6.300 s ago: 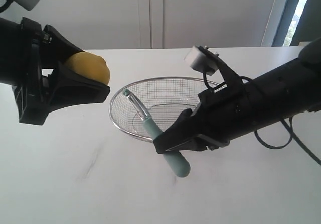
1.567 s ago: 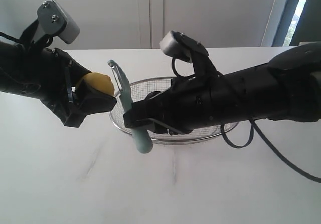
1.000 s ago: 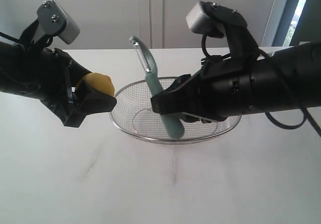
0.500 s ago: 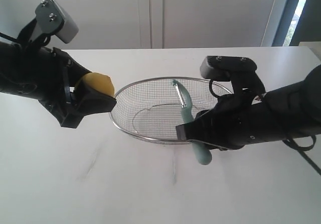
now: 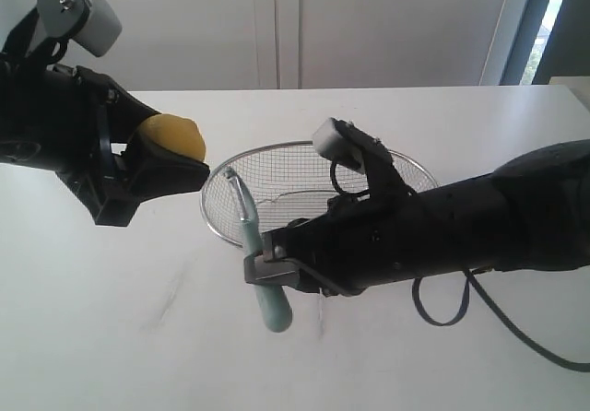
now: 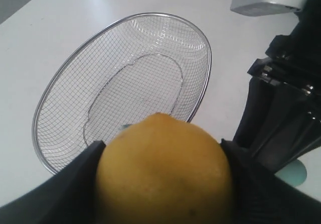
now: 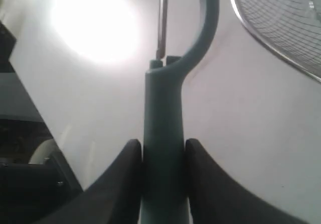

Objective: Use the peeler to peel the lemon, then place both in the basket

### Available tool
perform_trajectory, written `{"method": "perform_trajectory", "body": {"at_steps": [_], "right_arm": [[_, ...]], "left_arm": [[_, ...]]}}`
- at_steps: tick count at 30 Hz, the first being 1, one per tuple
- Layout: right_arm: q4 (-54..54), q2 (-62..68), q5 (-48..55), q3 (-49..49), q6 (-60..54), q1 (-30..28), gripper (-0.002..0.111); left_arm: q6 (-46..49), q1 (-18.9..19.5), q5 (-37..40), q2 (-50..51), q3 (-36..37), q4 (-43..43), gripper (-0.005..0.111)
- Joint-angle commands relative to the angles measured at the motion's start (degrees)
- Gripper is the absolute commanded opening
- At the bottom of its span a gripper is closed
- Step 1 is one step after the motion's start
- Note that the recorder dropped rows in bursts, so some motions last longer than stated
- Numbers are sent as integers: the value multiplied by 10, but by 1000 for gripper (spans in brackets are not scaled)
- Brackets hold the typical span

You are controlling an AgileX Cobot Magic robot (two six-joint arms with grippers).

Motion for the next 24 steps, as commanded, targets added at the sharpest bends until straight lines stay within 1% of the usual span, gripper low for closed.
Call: {"method": "perform_trajectory", "body": {"at_steps": [1, 4, 8, 13, 24], "right_arm": [[50, 27, 50, -12, -45, 0, 0], [56, 35, 71, -20, -45, 0, 0], [58, 35, 73, -26, -45, 0, 0], [66, 35, 106, -26, -45, 0, 0], [66, 35, 127, -26, -46, 0, 0]], "left_arm": [[1, -2, 10, -6, -1, -20, 0], [1, -2, 10, -6, -1, -23, 0], [1, -2, 10, -6, -1, -23, 0], [1, -2, 7, -5, -1, -24, 0], [2, -2, 7, 21, -1, -37, 0]]}}
